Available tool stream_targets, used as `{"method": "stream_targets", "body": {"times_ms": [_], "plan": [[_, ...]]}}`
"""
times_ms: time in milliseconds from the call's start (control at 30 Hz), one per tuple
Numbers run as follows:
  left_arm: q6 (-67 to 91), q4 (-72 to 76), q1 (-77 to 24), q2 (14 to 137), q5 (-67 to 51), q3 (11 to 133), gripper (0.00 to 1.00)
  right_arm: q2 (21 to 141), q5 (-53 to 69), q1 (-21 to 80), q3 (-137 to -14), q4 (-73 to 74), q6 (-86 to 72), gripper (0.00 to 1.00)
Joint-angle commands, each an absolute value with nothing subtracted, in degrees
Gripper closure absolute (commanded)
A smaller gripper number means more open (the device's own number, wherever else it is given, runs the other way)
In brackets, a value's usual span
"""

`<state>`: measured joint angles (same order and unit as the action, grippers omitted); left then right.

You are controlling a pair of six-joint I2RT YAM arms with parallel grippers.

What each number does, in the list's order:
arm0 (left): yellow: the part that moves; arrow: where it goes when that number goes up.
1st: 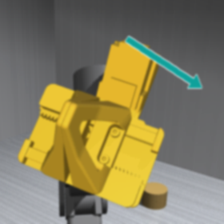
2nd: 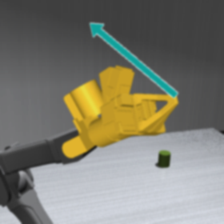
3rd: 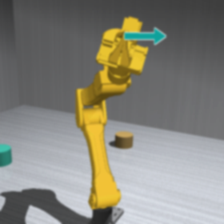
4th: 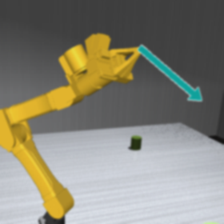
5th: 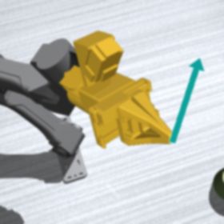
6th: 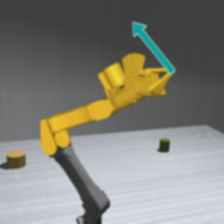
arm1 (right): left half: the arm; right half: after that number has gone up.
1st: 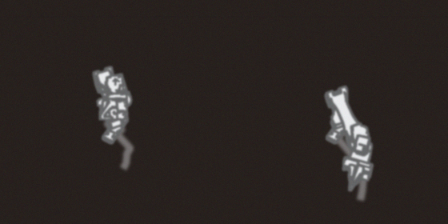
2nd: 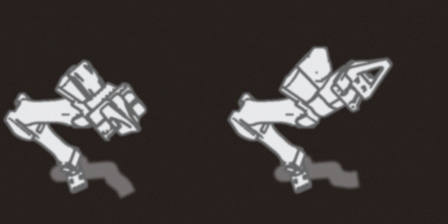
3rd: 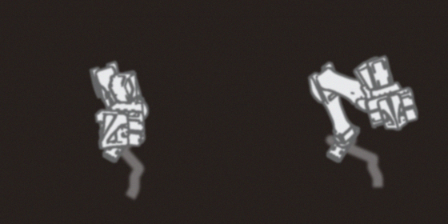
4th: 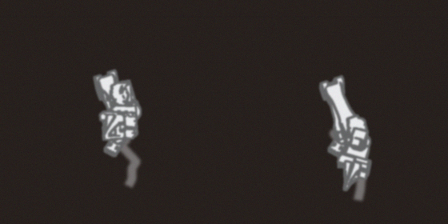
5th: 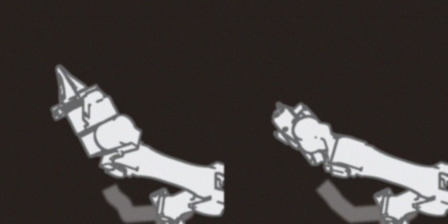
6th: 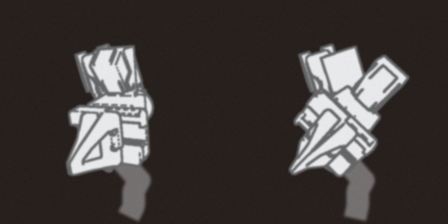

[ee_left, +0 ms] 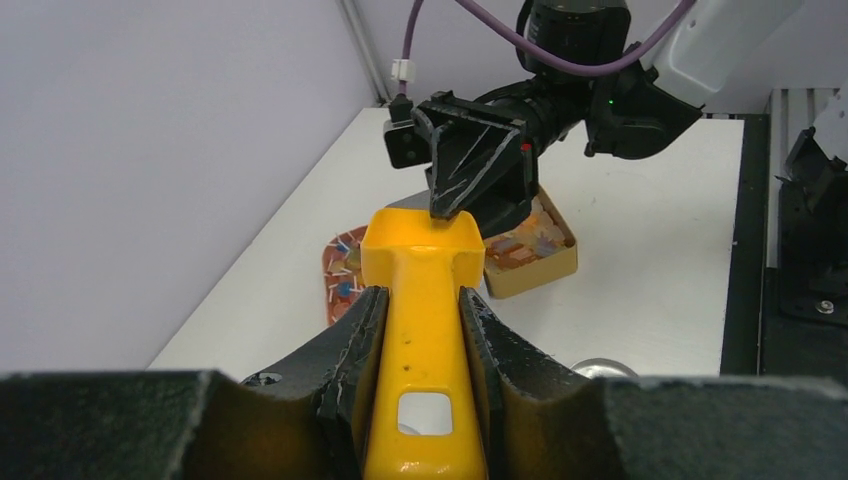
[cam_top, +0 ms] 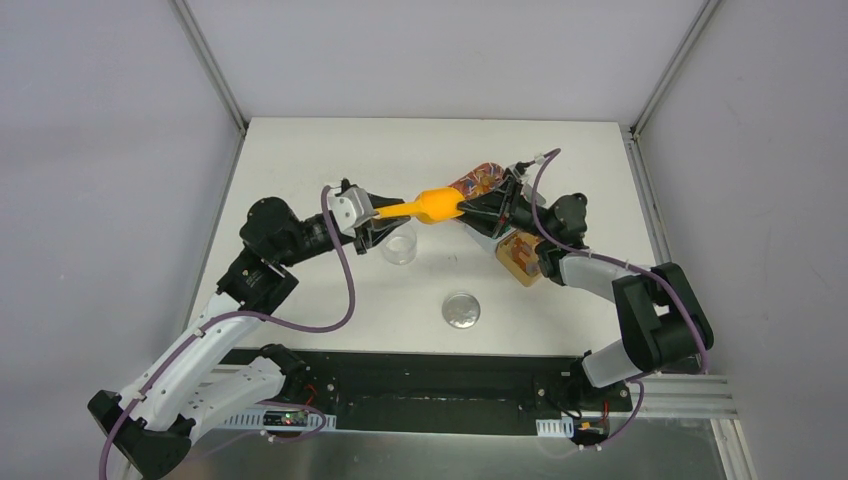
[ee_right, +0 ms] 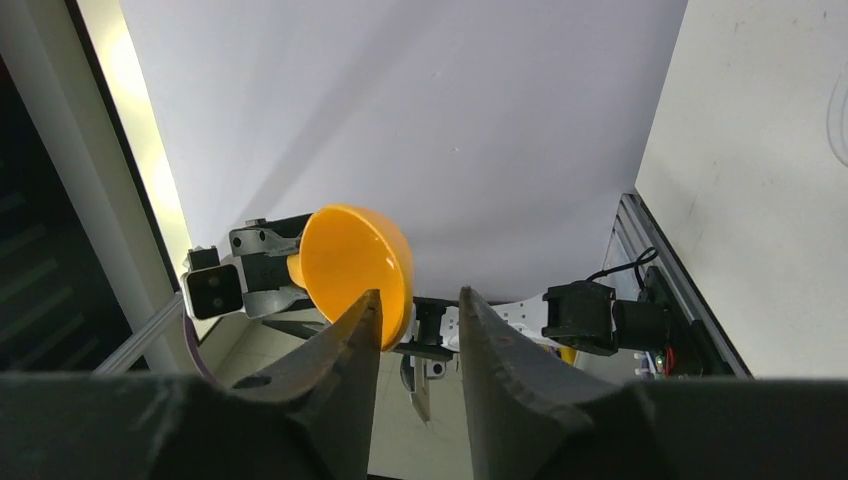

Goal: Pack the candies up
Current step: Adjust the spatula, then scoop the fake candies from the storage box.

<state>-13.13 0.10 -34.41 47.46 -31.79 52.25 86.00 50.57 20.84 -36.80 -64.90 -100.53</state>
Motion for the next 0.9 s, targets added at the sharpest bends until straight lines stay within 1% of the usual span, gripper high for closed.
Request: {"method": "stream_targets", "body": {"times_ms": [0, 67, 167, 233, 300, 400, 500, 600, 867], "plan": [[-11.3, 3.0, -33.9, 46.2, -24.6, 53.1, 1.0, 84.4, 49.8, 19.8, -35.4, -67.9, -98.5, 0.52], [-10.8, 0.9, -33.9, 46.5, -21.0, 54.0, 1.0, 82.5, 49.1, 18.8, -34.8, -64.5, -95.8, 0.36], [-9.9, -3.6, -33.9, 48.0, -16.6, 56.2, 1.0, 78.3, 47.7, 16.9, -34.6, -55.1, -88.4, 0.23], [-8.9, -6.1, -33.9, 49.1, -13.7, 57.7, 1.0, 73.7, 45.8, 15.5, -35.0, -45.7, -81.4, 0.11], [-7.7, -8.1, -33.9, 50.5, -10.7, 59.2, 1.0, 69.6, 43.2, 14.8, -36.6, -34.5, -72.5, 0.01], [-6.7, -12.3, -33.8, 53.8, -7.8, 62.1, 1.0, 63.7, 34.9, 14.8, -40.4, -14.7, -57.2, 0.0], [-6.1, -14.9, -33.8, 57.4, -5.9, 64.5, 1.0, 58.5, 26.9, 14.8, -42.2, -5.7, -47.4, 0.0], [-5.4, -17.0, -33.5, 63.0, -5.1, 69.3, 1.0, 53.5, 21.9, 14.8, -42.1, -1.5, -41.2, 0.0], [-7.1, -19.1, -31.5, 77.7, -6.5, 80.1, 1.0, 50.4, 19.0, 16.5, -41.4, 1.8, -35.0, 0.0]]}}
